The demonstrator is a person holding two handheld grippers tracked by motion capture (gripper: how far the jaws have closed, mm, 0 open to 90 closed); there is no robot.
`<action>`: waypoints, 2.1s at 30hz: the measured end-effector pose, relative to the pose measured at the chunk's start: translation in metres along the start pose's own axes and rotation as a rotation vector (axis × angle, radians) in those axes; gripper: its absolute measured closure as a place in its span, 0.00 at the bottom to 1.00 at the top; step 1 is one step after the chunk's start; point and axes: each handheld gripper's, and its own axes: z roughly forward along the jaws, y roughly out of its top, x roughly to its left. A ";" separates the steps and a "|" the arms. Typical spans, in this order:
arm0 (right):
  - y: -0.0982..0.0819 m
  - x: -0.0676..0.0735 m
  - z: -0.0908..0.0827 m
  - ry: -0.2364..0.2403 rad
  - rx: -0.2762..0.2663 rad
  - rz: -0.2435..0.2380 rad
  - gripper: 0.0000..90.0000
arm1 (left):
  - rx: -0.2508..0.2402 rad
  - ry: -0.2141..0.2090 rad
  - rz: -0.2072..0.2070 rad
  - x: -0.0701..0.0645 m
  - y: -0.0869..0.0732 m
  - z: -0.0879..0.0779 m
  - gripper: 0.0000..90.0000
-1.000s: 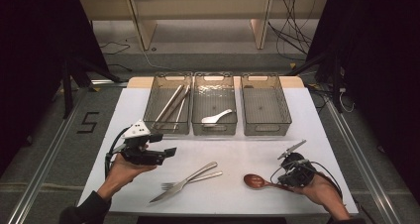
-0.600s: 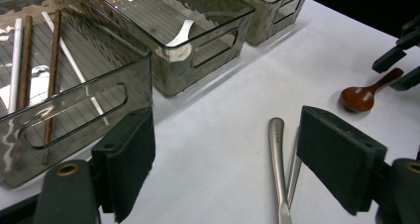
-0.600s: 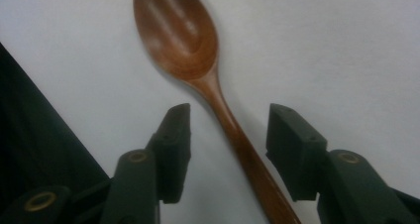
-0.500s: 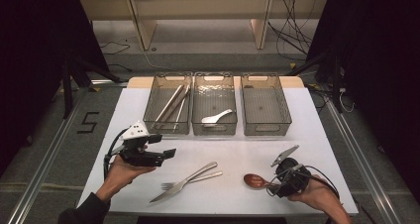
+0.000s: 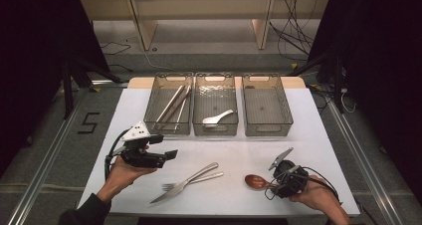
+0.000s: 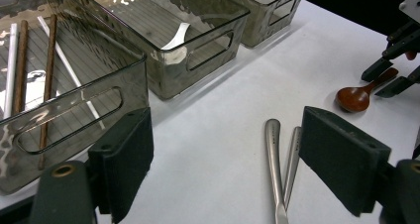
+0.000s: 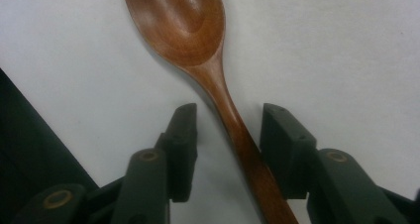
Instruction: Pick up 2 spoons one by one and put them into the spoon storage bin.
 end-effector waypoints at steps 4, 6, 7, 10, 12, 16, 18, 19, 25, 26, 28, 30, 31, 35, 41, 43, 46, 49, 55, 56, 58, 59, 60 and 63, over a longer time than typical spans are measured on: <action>0.003 0.002 0.001 -0.016 0.019 -0.025 0.78 | 0.007 -0.001 0.004 -0.001 0.000 0.001 0.23; 0.003 0.003 0.001 -0.015 0.023 -0.042 0.82 | 0.010 -0.002 0.008 -0.001 0.000 0.001 0.23; 0.004 0.004 0.001 -0.013 0.025 -0.045 0.84 | 0.011 -0.002 0.008 -0.001 0.000 0.001 0.23; 0.004 0.007 0.001 -0.008 0.030 -0.068 0.90 | 0.011 -0.004 0.007 -0.001 0.000 0.001 0.23; 0.005 0.008 0.001 -0.013 0.030 -0.079 0.91 | 0.013 -0.003 0.009 -0.001 0.000 0.002 0.23; 0.005 0.007 -0.002 -0.010 0.004 -0.079 0.91 | 0.015 -0.003 0.009 -0.001 0.000 0.002 0.23; 0.006 0.007 -0.005 -0.016 -0.018 -0.075 0.91 | 0.013 -0.002 0.009 -0.001 0.000 0.002 0.23; 0.006 0.006 -0.006 -0.019 -0.027 -0.077 0.91 | 0.014 -0.003 0.009 -0.001 0.000 0.002 0.23; 0.009 0.005 -0.013 -0.028 -0.099 -0.061 0.91 | 0.012 -0.009 0.013 -0.002 0.000 0.002 0.23; 0.010 0.004 -0.015 -0.032 -0.117 -0.054 0.91 | 0.010 -0.007 0.013 -0.002 0.000 0.002 0.23; 0.012 0.002 -0.017 -0.035 -0.144 -0.045 0.91 | 0.009 -0.007 0.011 -0.002 0.000 0.002 0.23; 0.016 0.000 -0.019 -0.037 -0.167 -0.038 0.91 | 0.009 -0.006 0.011 -0.001 0.000 0.002 0.23; 0.018 -0.001 -0.020 -0.040 -0.178 -0.033 0.91 | 0.011 -0.007 0.011 -0.001 0.000 0.002 0.23; 0.028 -0.003 -0.020 -0.042 -0.206 -0.032 0.91 | 0.009 -0.007 0.012 -0.001 0.000 0.002 0.23; 0.050 -0.008 -0.027 -0.031 -0.256 -0.031 0.91 | 0.004 -0.010 0.010 -0.001 0.000 0.001 0.22; 0.058 -0.010 -0.030 -0.031 -0.274 -0.028 0.91 | 0.004 -0.010 0.010 -0.001 0.000 0.001 0.22; 0.071 -0.015 -0.033 -0.036 -0.297 -0.019 0.91 | 0.002 -0.012 0.012 -0.001 0.001 0.001 0.22; 0.085 -0.020 -0.037 -0.040 -0.321 -0.009 0.91 | -0.006 -0.014 0.008 -0.001 0.001 0.001 0.21; 0.111 -0.031 -0.042 -0.029 -0.362 0.027 0.91 | -0.009 -0.014 0.010 -0.001 0.000 0.001 0.21; 0.115 -0.032 -0.042 -0.027 -0.364 0.028 0.91 | -0.009 -0.013 0.011 -0.001 0.000 0.001 0.21; 0.122 -0.035 -0.043 -0.029 -0.368 0.037 0.91 | -0.009 -0.014 0.009 -0.001 0.000 0.001 0.21; 0.125 -0.036 -0.043 -0.027 -0.371 0.043 0.91 | -0.008 -0.014 0.008 -0.001 0.000 0.001 0.21; 0.128 -0.037 -0.043 -0.027 -0.371 0.043 0.91 | -0.007 -0.014 0.007 -0.001 0.000 0.001 0.21; 0.136 -0.040 -0.045 -0.034 -0.371 0.051 0.91 | -0.005 -0.014 0.008 -0.001 0.000 0.001 0.21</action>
